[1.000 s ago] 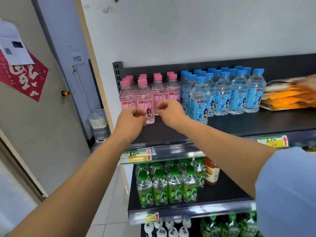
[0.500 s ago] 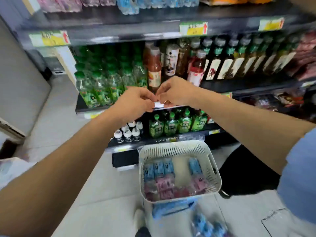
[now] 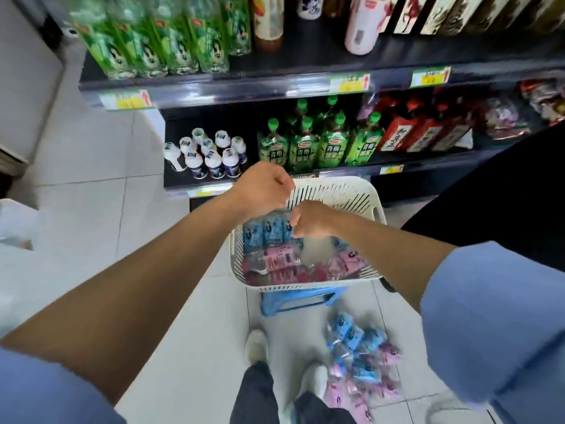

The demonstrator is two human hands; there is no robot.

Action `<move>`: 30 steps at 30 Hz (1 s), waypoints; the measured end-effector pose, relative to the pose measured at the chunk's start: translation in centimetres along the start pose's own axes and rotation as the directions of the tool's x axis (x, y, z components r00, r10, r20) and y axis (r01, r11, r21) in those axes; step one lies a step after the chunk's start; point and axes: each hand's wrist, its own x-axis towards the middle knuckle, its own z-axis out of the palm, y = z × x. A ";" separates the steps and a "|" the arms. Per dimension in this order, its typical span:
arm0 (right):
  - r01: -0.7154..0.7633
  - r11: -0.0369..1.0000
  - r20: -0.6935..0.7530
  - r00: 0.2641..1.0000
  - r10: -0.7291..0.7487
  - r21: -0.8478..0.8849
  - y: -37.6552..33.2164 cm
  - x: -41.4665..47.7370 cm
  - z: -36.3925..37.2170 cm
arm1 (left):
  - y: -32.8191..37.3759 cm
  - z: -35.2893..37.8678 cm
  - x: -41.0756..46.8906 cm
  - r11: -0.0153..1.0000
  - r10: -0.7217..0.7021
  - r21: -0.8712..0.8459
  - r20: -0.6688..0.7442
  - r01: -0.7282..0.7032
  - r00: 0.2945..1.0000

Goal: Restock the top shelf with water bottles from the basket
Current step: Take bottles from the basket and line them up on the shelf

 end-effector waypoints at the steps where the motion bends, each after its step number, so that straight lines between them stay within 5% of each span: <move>1: 0.015 0.999 0.016 1.000 -0.015 -0.031 -0.1 0.9 1.1 | -0.5 0.1 0.2 1.000 -0.002 0.000 -0.006 0.002 1.000; 19: 0.117 0.869 0.093 0.992 -0.082 -0.481 1.4 14.1 14.9 | -11.9 1.4 3.8 0.979 -0.090 -0.185 -0.023 0.084 0.996; 23: 0.049 0.944 0.031 0.999 -0.042 -0.327 1.3 13.1 12.7 | -11.2 0.7 3.2 0.976 -0.087 -0.204 -0.033 0.078 0.996; 30: 0.059 0.958 -0.063 0.997 -0.042 0.282 0.2 4.8 1.8 | -5.0 -2.7 -1.0 0.967 -0.046 -0.253 -0.086 0.022 0.995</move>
